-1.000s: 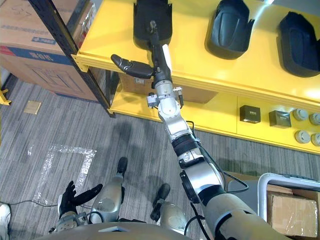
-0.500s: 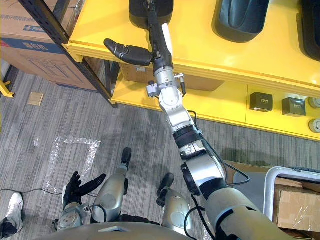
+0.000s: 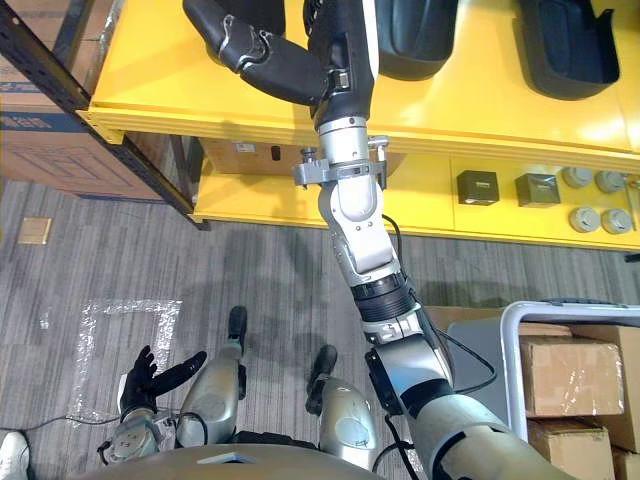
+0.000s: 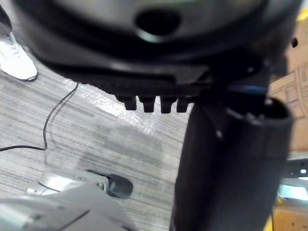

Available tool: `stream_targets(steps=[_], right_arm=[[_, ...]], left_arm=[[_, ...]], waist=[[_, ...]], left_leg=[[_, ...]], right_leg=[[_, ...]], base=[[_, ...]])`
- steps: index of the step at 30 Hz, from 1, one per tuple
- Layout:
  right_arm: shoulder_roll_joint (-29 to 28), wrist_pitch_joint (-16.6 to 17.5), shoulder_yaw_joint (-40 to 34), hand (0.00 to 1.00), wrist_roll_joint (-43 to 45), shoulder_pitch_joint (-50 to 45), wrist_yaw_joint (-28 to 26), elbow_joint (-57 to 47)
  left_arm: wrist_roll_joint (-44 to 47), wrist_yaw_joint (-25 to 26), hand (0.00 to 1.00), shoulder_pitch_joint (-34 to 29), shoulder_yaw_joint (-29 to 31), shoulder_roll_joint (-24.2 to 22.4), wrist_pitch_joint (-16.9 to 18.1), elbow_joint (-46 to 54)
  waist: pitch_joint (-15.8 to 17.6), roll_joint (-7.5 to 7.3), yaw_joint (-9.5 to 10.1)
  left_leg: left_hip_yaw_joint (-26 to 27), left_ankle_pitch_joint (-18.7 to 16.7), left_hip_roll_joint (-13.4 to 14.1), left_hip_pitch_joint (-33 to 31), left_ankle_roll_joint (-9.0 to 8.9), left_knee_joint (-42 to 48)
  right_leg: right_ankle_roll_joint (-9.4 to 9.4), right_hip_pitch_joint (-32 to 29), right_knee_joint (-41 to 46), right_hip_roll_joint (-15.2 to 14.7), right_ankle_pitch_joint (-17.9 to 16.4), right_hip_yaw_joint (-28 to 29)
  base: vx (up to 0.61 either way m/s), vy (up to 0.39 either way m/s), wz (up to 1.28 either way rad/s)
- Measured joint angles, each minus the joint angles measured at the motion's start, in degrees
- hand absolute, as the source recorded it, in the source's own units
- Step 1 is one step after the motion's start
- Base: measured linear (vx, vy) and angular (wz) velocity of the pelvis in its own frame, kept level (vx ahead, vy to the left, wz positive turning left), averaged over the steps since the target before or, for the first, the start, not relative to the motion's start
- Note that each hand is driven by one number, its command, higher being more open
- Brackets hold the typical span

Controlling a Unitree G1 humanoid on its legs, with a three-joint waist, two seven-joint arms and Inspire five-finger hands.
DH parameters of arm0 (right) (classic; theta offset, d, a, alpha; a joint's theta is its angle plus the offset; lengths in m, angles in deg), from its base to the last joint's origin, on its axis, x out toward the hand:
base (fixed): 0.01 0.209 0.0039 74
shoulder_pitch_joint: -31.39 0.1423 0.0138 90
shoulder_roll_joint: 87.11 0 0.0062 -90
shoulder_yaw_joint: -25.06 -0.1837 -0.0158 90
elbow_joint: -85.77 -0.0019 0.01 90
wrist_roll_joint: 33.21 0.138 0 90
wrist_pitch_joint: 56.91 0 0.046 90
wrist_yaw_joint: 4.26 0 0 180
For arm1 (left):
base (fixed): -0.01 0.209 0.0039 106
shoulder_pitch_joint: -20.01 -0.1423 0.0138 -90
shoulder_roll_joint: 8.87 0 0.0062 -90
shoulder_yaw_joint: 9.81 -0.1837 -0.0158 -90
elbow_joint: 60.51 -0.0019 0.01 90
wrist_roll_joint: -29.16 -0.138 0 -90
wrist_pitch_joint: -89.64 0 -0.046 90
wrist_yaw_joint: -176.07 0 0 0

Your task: Walk over and take three plastic housings, then place them on the shelf

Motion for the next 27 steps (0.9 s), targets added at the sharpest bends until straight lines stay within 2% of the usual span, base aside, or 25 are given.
stream_targets(steps=[5, 10, 17, 24, 27], right_arm=[[0.6, -8.4, -0.5, 1.00, -0.2, -1.7, -1.6, 1.5], [1.5, -12.2, -0.4, 1.00, -0.6, -1.7, -2.4, 9.1], [3.4, -11.6, -1.3, 1.00, -0.5, 1.5, 2.7, 16.6], [3.3, -7.8, -3.1, 1.00, -0.6, 4.4, 5.1, 22.2], [3.3, -6.6, -3.3, 1.00, -0.5, 6.2, 5.1, 24.1]], left_arm=[[0.2, 0.7, 1.00, 0.0, 0.0, 0.2, 0.0, -0.2], [0.5, 0.9, 1.00, 0.0, 0.0, 0.6, 0.0, -0.3], [1.3, 2.0, 1.00, 0.0, 0.0, 0.6, 1.4, -0.5], [2.4, 2.3, 1.00, 0.1, -0.1, 0.2, 1.8, -0.2], [2.4, 2.3, 1.00, 0.1, -0.2, -0.1, 1.8, 0.5]], waist=[[-0.2, -0.42, -0.20], [-0.4, -0.81, -0.03], [-0.4, -0.78, 0.27], [-0.2, -0.38, 0.80], [0.2, 0.45, 0.85]], left_leg=[[0.2, 0.1, 0.0, 0.0, 0.10, 0.0], [0.2, 0.1, -0.2, 0.0, 0.11, 0.0], [-0.7, 0.3, -0.3, -0.5, 0.30, 0.0], [-2.2, 0.6, -0.4, -1.7, 0.32, 0.0], [-2.6, 0.7, -0.5, -1.8, 0.36, 0.0]], right_leg=[[0.01, 0.1, -0.3, 0.0, 0.4, 0.1], [0.27, 0.4, -1.1, 0.0, 0.8, 0.1], [0.22, 0.4, -1.0, 0.0, 0.9, -0.4], [0.19, 0.0, -0.8, -0.2, 0.9, -2.0], [0.19, 0.0, -0.7, -0.3, 0.9, -2.2]], base=[[0.01, -0.003, -0.01], [0.00, 0.000, 0.00], [-0.01, 0.001, 0.03], [-0.01, -0.003, 0.11], [0.00, -0.007, 0.03]])
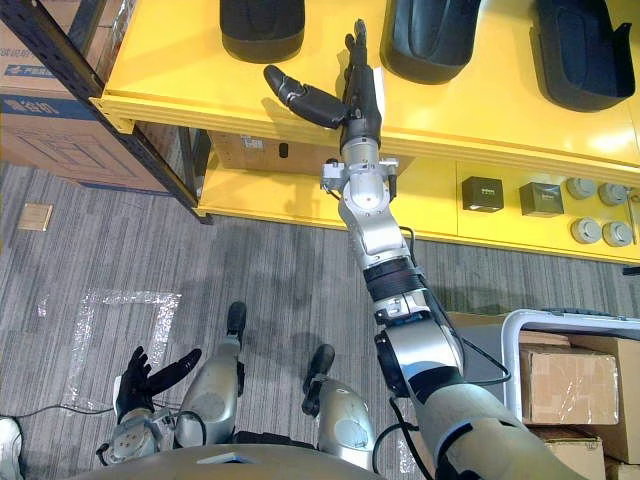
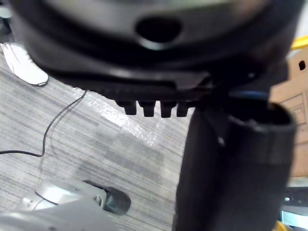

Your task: Walk over and take three plastic housings, then place them on the shelf

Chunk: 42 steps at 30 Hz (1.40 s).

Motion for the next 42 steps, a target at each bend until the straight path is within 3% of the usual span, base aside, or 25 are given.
stream_targets(steps=[5, 13, 20, 31, 42], right_arm=[[0.0, 2.3, -0.1, 1.00, 0.1, 2.9, -1.1, 2.9], [1.2, 3.3, 0.6, 1.00, 0.0, 5.7, -1.2, 4.3], [1.7, 3.6, 0.6, 1.00, 0.0, 6.4, -1.5, 4.7], [1.7, 3.6, 2.9, 1.00, 0.0, 7.3, -3.9, 4.7], [2.2, 3.8, 6.2, 1.00, 0.4, 7.5, -10.9, 4.9]], left_arm=[[0.2, -0.1, 1.00, 0.3, -0.6, -0.4, 0.0, 1.2], [0.5, -0.1, 1.00, 0.9, -1.1, -1.4, 0.0, 1.3], [2.3, -0.1, 1.00, 1.1, -2.2, -1.3, -0.1, 1.3], [2.3, -0.2, 1.00, 1.1, -2.7, -1.3, -0.2, 1.3], [2.3, -0.3, 1.00, 1.2, -2.7, -1.3, -0.3, 1.3]], waist=[[0.7, 1.23, 0.08], [1.6, 3.06, 1.15], [1.7, 3.30, 1.25], [2.0, 3.90, 1.16], [2.0, 3.92, 1.13]], left_leg=[[-0.7, 0.3, 0.0, -0.9, 0.04, 0.0], [-1.6, 0.6, -0.3, -1.6, -0.11, 0.0], [-2.7, 1.2, -0.8, -2.0, -0.32, 0.0], [-2.6, 1.2, -0.9, -2.0, -0.32, 0.0], [-2.3, 1.2, -0.8, -1.7, -0.31, 0.0]], right_leg=[[-0.28, -1.0, 1.1, -0.3, -0.4, -0.8], [-0.50, -2.6, 4.0, -0.9, -2.0, -1.2], [-0.66, -4.0, 8.1, -2.0, -4.5, -2.4], [-0.68, -4.4, 8.9, -2.3, -4.9, -2.3], [-0.68, -4.4, 9.0, -2.4, -4.9, -2.0]], base=[[0.00, -0.010, 0.05], [0.01, -0.023, 0.05], [0.02, -0.038, 0.10], [0.00, -0.006, 0.00], [0.00, 0.000, 0.00]])
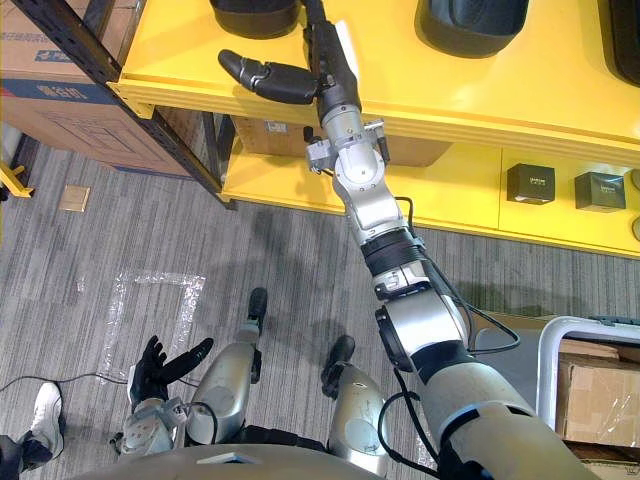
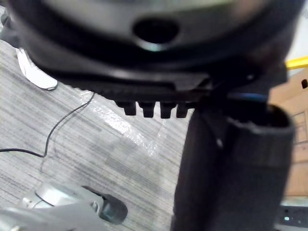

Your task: Walk over and take three plastic housings, then place them on the shelf

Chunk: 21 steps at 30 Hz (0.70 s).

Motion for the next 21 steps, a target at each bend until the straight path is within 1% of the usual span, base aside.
stream_targets(steps=[9, 15, 18, 21], right_arm=[[0.0, 0.1, 0.6, 1.00, -0.6, 0.0, 0.6, 0.0], [-0.1, 0.9, 0.1, 1.00, -4.2, 0.5, 6.3, 1.5], [-0.1, 1.2, -1.8, 1.00, -5.0, 0.5, 9.9, 1.6], [0.1, 1.2, -3.9, 1.00, -5.0, 0.2, 11.7, 0.8]], left_arm=[[0.0, 0.0, 1.00, 0.2, -0.5, 0.4, 0.0, -0.1], [0.0, 0.0, 1.00, 1.0, -0.6, 0.5, 0.0, -1.1], [0.0, -0.4, 1.00, 1.0, -0.6, 0.5, 0.0, -1.2], [0.0, -1.1, 1.00, 1.0, -0.5, 0.7, 0.0, -1.5]], waist=[[0.0, 0.00, 0.02], [0.0, 0.06, 0.10], [0.0, 0.06, -0.03], [0.0, 0.06, -0.35]], left_leg=[[0.0, 0.0, 0.0, 0.0, 0.00, 0.0], [0.2, 0.0, 0.1, 0.0, 0.04, 0.0], [0.6, 0.1, 0.0, 0.2, 0.09, 0.0], [1.3, 0.1, 0.0, 0.5, 0.10, 0.0]], right_leg=[[0.00, 0.0, 0.0, 0.0, 0.0, 0.0], [0.03, 0.0, -0.2, 0.0, 0.0, 0.1], [0.22, 0.1, -0.3, 0.0, 0.2, 0.5], [0.37, 0.2, -0.7, 0.1, 0.6, 1.2]], base=[[0.00, 0.000, 0.00], [0.00, 0.000, 0.00], [0.00, 0.000, -0.03], [0.01, -0.003, -0.11]])
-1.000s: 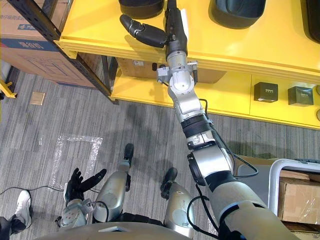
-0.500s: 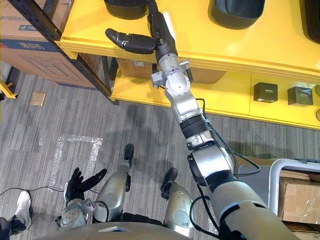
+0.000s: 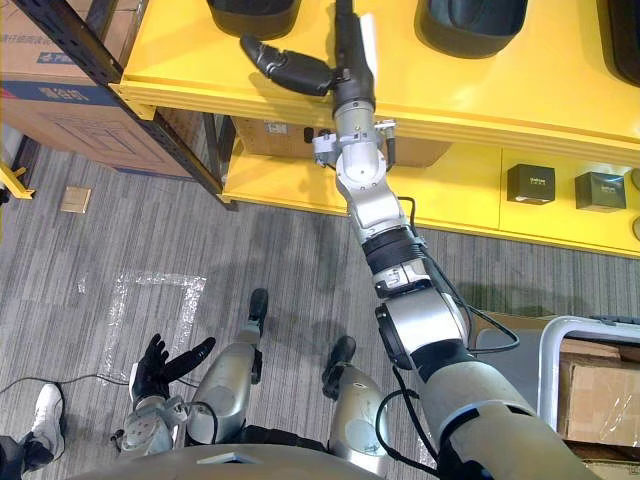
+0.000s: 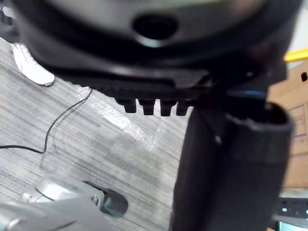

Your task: Walk over and take three plastic housings, then place them on the shelf

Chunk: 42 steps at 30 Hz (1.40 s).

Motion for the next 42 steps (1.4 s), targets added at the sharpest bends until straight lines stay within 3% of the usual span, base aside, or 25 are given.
stream_targets(steps=[8, 19, 26, 33, 42], right_arm=[[0.1, -0.4, -0.2, 1.00, 0.1, -1.1, 0.4, -2.4], [2.2, -0.4, -0.2, 1.00, 0.2, -2.0, -1.8, 1.1], [2.8, 2.2, -0.8, 1.00, 0.2, -1.0, -0.9, 3.1], [4.0, 2.3, -0.8, 1.00, 0.2, 1.3, 0.7, 6.0], [4.6, 3.8, -3.1, 1.00, 0.2, 3.1, 3.9, 8.9]], left_arm=[[0.1, -0.5, 1.00, 0.2, 0.2, 0.3, 0.0, -0.3], [0.3, -0.4, 1.00, 0.4, 0.2, 0.3, -0.1, -0.3], [0.3, -0.6, 1.00, 0.6, 0.2, 0.3, -0.1, -0.7], [0.9, -0.7, 1.00, 0.7, 0.1, 0.3, -0.1, -0.8], [2.5, -1.1, 1.00, 2.3, -1.4, 0.0, -0.2, -2.0]], waist=[[0.0, -0.01, -1.19], [0.0, -0.01, -1.15], [0.0, 0.00, -1.17], [0.0, 0.08, -1.09], [0.0, 2.02, -0.94]], left_leg=[[1.9, -0.1, 1.0, 0.7, 0.02, 0.0], [1.8, 0.0, 1.0, 0.4, 0.10, 0.0], [1.1, 0.1, 0.9, -0.4, 0.18, 0.0], [0.9, 0.1, 0.8, -0.8, 0.25, 0.0], [0.6, 0.3, 0.3, -1.3, 0.42, 0.0]], right_leg=[[-0.36, 0.8, -3.4, 1.8, 2.6, 1.9], [-0.13, 1.3, -5.6, 2.0, 3.7, 1.9], [-0.05, 1.0, -5.5, 1.9, 3.8, 1.2], [-0.05, 0.6, -5.3, 1.7, 3.8, 1.2], [-0.11, -0.9, -2.7, 0.7, 3.0, 1.0]], base=[[0.00, -0.010, -0.16], [0.00, -0.005, -0.01], [0.03, -0.020, 0.05], [0.00, -0.003, 0.01], [0.00, -0.006, 0.01]])
